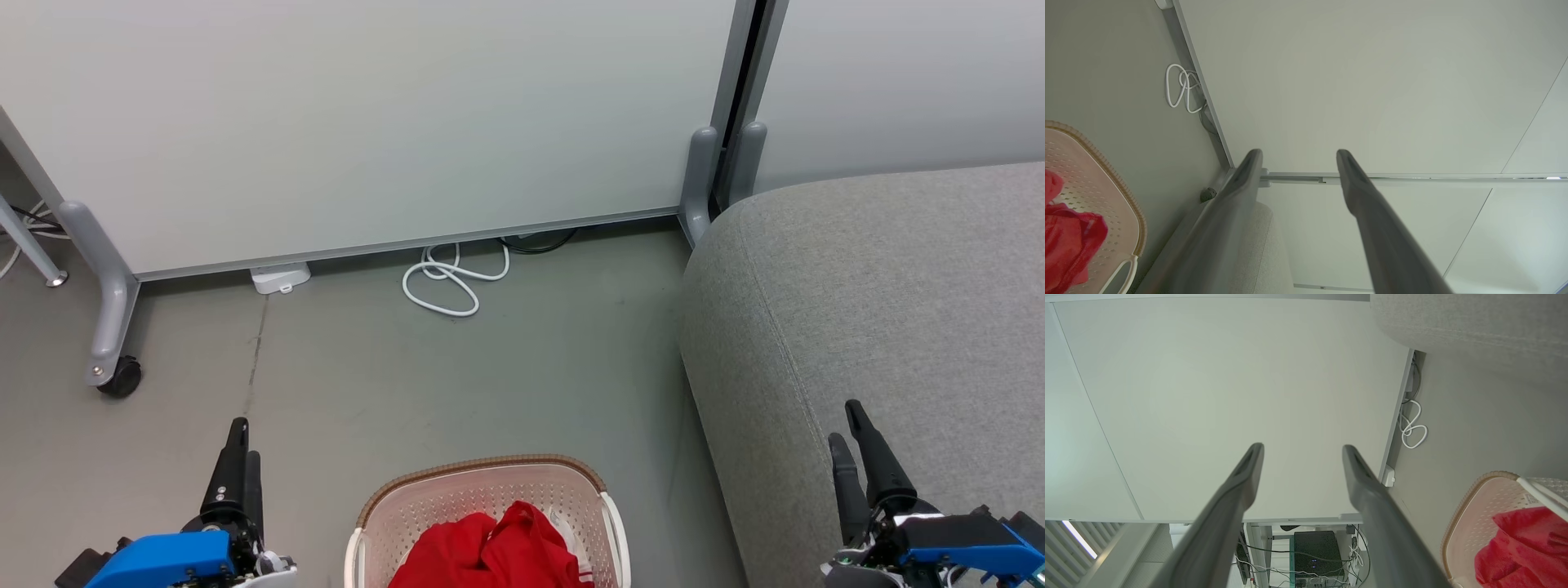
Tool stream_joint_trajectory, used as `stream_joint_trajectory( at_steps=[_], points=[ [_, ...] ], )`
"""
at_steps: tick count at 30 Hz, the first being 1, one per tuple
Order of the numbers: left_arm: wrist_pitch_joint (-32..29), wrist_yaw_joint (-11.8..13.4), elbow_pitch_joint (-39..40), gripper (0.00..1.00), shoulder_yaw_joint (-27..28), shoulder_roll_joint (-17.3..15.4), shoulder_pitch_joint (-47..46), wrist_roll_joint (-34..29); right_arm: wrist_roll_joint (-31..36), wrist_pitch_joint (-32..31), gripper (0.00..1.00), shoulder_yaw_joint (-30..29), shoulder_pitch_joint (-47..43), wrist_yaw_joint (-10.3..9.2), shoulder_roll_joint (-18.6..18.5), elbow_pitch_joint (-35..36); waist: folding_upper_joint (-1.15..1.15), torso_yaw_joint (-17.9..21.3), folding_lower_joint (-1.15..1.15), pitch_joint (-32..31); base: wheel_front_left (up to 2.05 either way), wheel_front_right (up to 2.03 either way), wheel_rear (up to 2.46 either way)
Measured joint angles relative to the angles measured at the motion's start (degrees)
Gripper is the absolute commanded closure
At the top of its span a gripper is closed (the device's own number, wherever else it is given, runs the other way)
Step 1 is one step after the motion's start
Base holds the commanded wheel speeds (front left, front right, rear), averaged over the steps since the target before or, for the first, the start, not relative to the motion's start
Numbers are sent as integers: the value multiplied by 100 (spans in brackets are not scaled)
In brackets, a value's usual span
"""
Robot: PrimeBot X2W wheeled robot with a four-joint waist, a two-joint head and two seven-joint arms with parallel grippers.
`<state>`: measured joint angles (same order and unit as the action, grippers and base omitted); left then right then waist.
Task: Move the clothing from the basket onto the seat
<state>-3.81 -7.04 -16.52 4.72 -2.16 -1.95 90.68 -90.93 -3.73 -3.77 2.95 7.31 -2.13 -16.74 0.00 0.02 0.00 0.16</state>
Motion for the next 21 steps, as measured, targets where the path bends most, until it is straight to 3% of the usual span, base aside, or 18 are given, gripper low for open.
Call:
stream_joint_trajectory(
  at_steps=[12, 21],
  points=[
    [301, 27, 115, 0, -152, -4, 2, -1048, 888, 305, 0, 130, 8, 1, -2, 48, 0, -3, 0, -2, 0, 0, 0],
    [506, 120, 187, 0, -256, -9, 53, -1948, 2043, 501, 0, 181, 10, 1, -4, 55, 0, -13, 0, -13, 0, 0, 0]
  ],
)
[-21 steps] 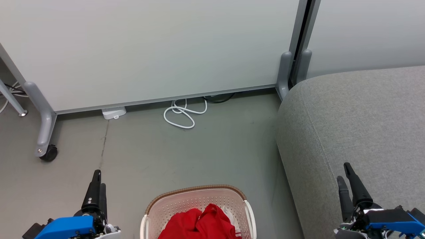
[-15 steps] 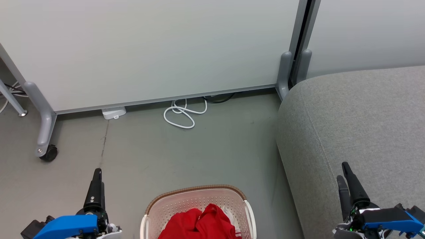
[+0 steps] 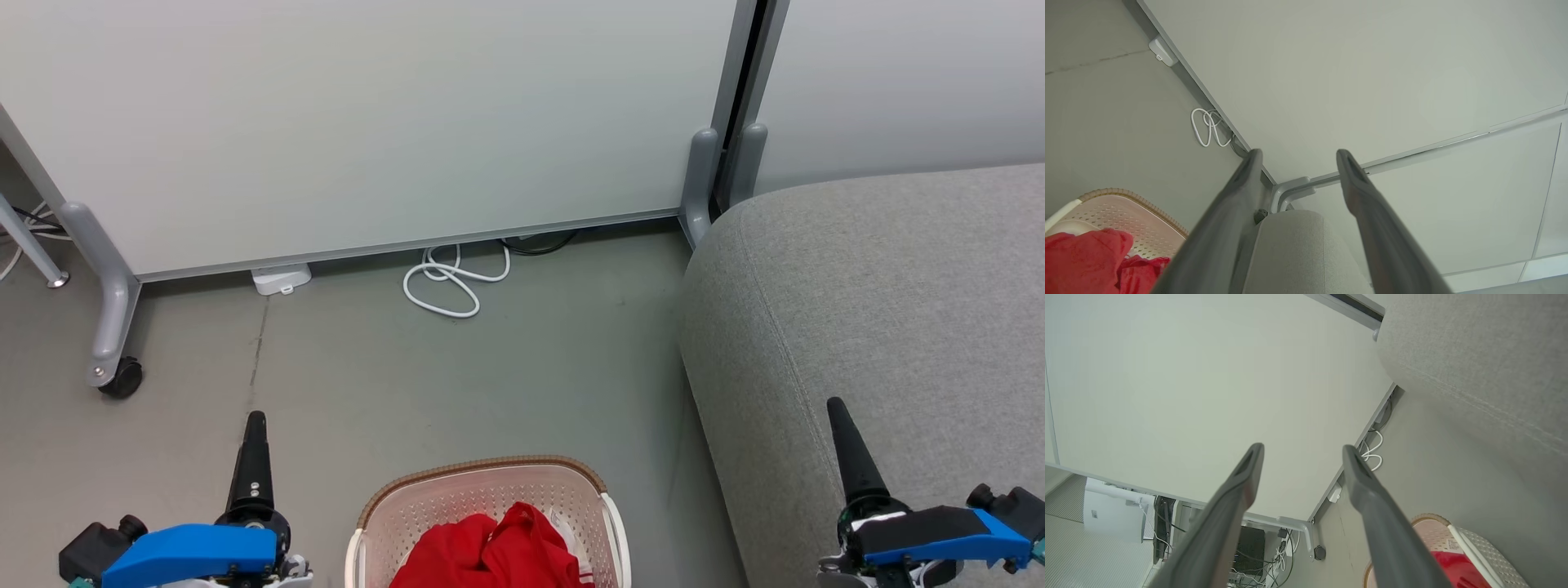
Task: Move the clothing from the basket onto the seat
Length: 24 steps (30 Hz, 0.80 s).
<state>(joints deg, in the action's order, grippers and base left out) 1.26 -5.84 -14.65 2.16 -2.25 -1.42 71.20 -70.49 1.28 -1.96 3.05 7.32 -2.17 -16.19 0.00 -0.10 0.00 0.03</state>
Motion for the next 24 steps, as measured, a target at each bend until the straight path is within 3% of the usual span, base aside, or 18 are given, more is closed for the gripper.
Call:
stream_joint_trajectory(
  at_steps=[9, 24],
  points=[
    [191, 70, 66, 0, -104, -3, 16, -1021, 1177, 187, 0, 75, 0, 0, -4, 77, 0, -17, 0, -10, 0, 0, 0],
    [452, 81, 180, 0, -308, -111, 101, -2794, 2595, 447, 0, 109, -1, 1, -12, 116, 0, -53, 0, -26, 0, 0, 0]
  ],
)
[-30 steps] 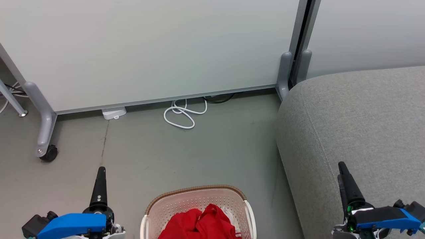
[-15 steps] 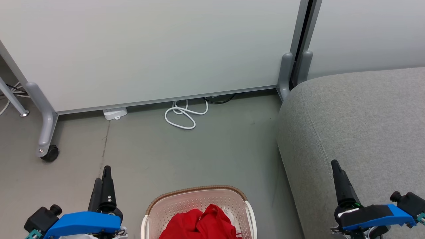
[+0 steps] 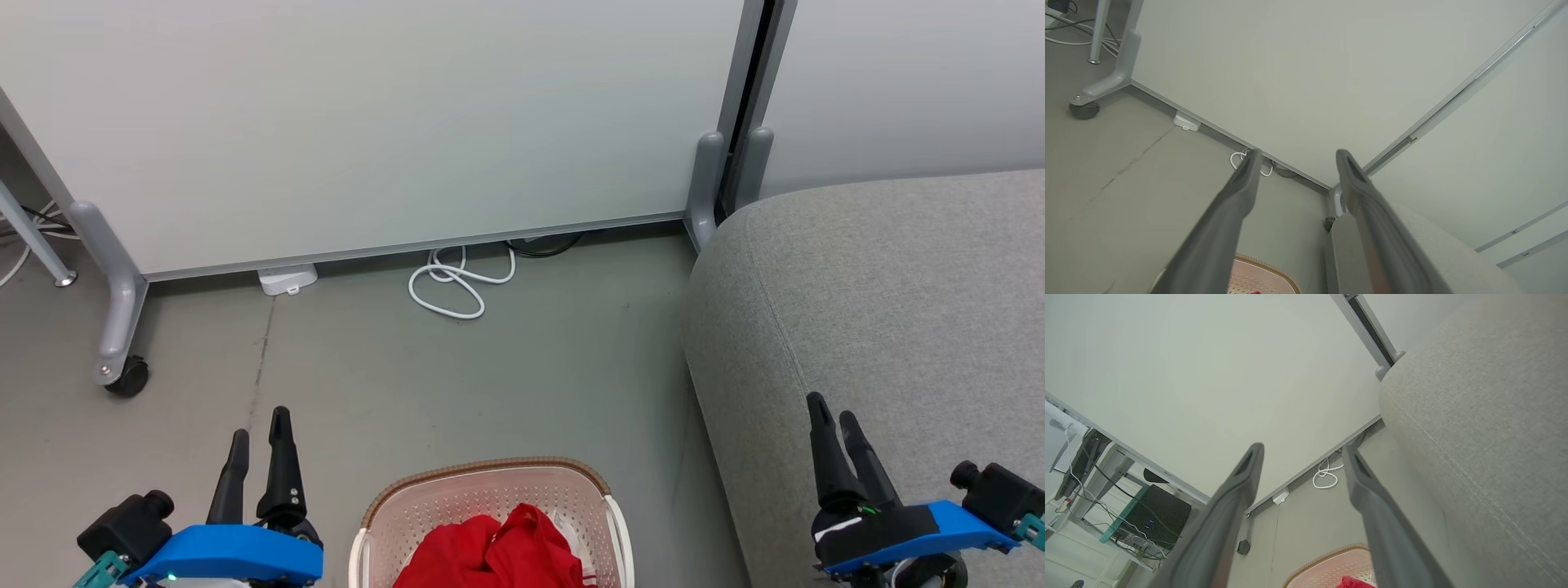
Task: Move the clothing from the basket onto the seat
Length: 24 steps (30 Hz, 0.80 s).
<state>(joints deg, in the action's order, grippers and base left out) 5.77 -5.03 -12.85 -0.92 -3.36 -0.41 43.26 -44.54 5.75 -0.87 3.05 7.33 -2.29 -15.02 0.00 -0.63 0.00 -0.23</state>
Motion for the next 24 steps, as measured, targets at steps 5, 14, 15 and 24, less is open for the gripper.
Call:
stream_joint_trajectory(
  at_steps=[5, 14, 15, 24],
  points=[
    [92, 0, -5, 0, -68, -22, 1, -433, 401, 97, 0, 20, 0, 1, -2, -25, 0, -9, 0, -5, 0, 0, 0],
    [231, 0, -125, 0, -163, -68, 19, -1056, 1089, 175, 0, 51, 9, 5, -9, -79, 0, -22, 0, -21, 0, 0, 0],
    [248, 0, -132, 0, -166, -70, 20, -1118, 1143, 181, 0, 57, 16, 5, -10, -87, 0, -25, 0, -22, 0, 0, 0],
    [380, 21, -238, 0, -182, -83, 39, -1606, 1618, 241, 0, 131, 24, 7, -14, -132, 0, -43, 0, -30, 0, 0, 0]
  ],
)
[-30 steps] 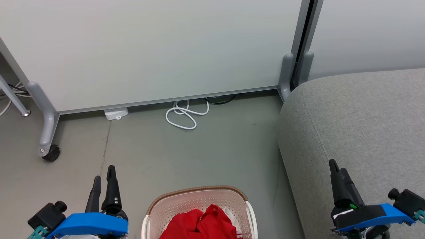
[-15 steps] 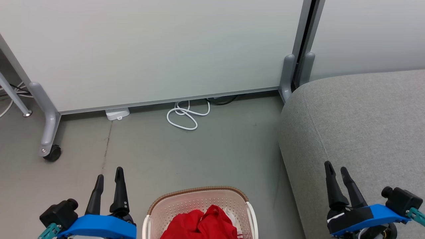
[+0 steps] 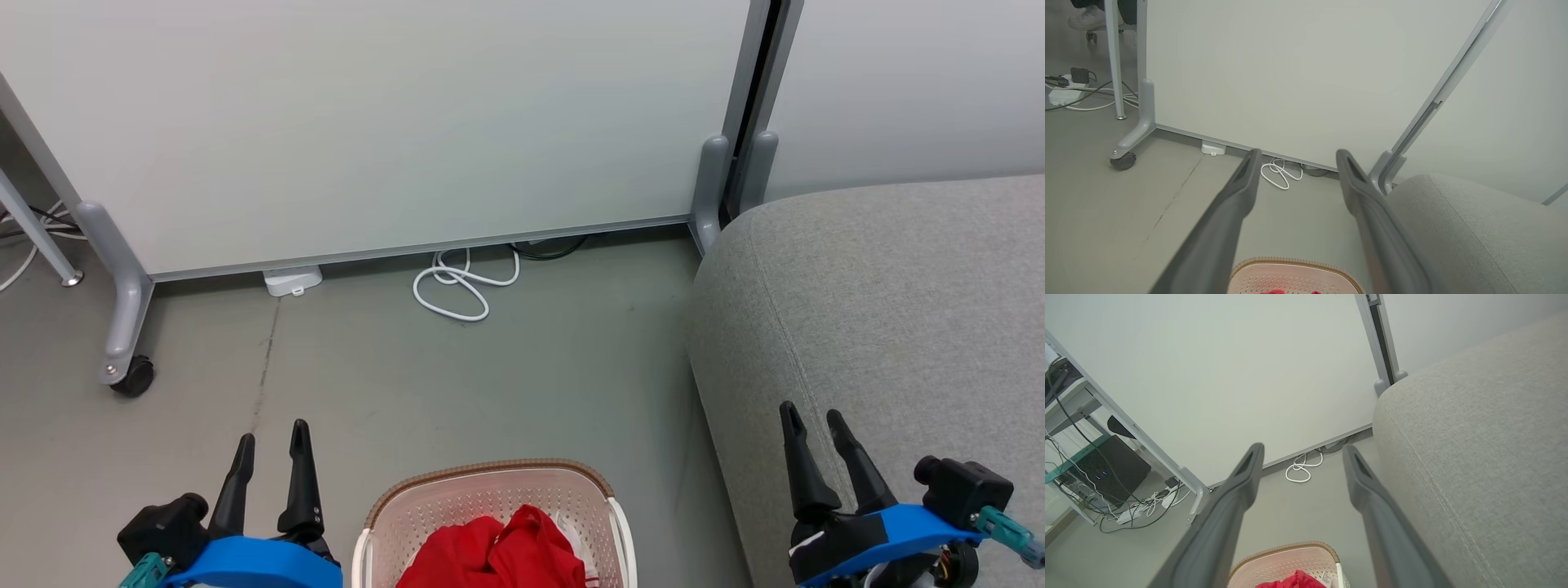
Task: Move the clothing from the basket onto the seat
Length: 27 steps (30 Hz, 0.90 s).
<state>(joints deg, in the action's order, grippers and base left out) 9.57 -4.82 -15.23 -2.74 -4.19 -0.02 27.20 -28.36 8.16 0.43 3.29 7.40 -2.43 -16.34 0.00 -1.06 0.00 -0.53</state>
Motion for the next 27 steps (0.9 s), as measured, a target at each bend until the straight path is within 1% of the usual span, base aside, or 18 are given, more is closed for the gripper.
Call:
stream_joint_trajectory(
  at_steps=[15, 27],
  points=[
    [192, 32, -168, 0, -107, 9, 25, -682, 803, 47, 0, 44, 11, 0, -8, -79, 0, -42, 0, 10, 0, 0, 0],
    [325, 31, -297, 0, -86, 22, 49, -1016, 1332, 100, 0, 81, 11, 1, -14, -86, 0, -50, 0, 10, 0, 0, 0]
  ],
)
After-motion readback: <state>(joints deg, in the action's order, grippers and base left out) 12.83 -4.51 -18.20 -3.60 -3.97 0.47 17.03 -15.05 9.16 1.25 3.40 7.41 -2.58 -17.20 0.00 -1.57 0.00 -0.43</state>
